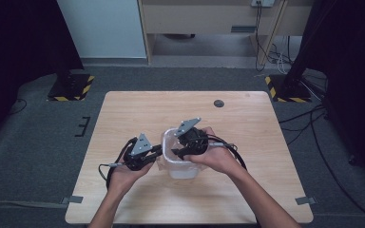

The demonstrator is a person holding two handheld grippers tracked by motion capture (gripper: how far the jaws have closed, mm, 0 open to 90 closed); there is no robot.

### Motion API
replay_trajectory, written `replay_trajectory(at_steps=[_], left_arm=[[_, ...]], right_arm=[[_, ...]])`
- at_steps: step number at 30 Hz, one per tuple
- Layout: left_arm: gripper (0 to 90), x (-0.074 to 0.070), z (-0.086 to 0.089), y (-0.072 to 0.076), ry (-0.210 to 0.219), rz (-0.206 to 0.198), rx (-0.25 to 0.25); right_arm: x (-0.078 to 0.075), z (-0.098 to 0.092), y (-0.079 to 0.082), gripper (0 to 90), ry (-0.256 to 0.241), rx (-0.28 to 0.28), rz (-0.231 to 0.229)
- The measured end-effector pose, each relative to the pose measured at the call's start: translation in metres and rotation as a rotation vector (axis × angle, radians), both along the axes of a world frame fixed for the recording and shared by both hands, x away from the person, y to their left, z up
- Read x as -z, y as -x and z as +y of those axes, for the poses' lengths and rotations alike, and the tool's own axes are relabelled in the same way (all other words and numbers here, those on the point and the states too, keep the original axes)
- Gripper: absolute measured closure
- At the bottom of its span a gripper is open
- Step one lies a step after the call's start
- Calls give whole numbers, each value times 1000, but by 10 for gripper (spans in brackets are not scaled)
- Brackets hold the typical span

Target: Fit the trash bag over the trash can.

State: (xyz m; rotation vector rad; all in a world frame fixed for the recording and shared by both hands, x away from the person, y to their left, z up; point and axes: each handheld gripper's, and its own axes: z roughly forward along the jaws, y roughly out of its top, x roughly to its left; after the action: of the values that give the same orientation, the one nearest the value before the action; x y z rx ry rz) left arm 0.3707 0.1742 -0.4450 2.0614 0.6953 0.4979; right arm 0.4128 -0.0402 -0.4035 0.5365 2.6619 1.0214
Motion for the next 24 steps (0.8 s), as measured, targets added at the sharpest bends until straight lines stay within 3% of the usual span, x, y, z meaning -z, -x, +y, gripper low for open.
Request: replay_trajectory(at_steps=[2,8,10,13,14,15,17,19,20,22,24], left_arm=[[895,-1,0,0,7,3,-8],[900,-3,-1,1,-10,7,-30],[900,-2,-1,1,-9,7,-36],[900,-2,-1,2,-6,12,-37],[900,-2,-1,2,-6,12,-37],[900,-1,-2,2,-6,13,-37],[900,-1,-2,2,-3,14,-39],[900,-2,-2,3,0,14,-48],[900,-2,-2,3,0,14,-48],[900,-2,-2,3,2,14,-51],[900,-2,-1,3,1,14,-50]], right_arm=[[0,1,1,391,3,-2,1],[-2,-1,1,386,-12,-10,-4],[-7,-7,0,426,-38,-9,-2],[-15,-15,-3,600,-87,-8,1],[-17,-16,-4,600,-87,-8,0],[-18,-16,-5,697,-74,-13,1],[-19,-14,-6,724,-55,-15,5],[-17,-3,-7,793,18,-16,23],[-17,-3,-7,793,18,-16,23],[-13,5,-9,812,87,4,33],[-10,10,-10,820,113,9,48]])
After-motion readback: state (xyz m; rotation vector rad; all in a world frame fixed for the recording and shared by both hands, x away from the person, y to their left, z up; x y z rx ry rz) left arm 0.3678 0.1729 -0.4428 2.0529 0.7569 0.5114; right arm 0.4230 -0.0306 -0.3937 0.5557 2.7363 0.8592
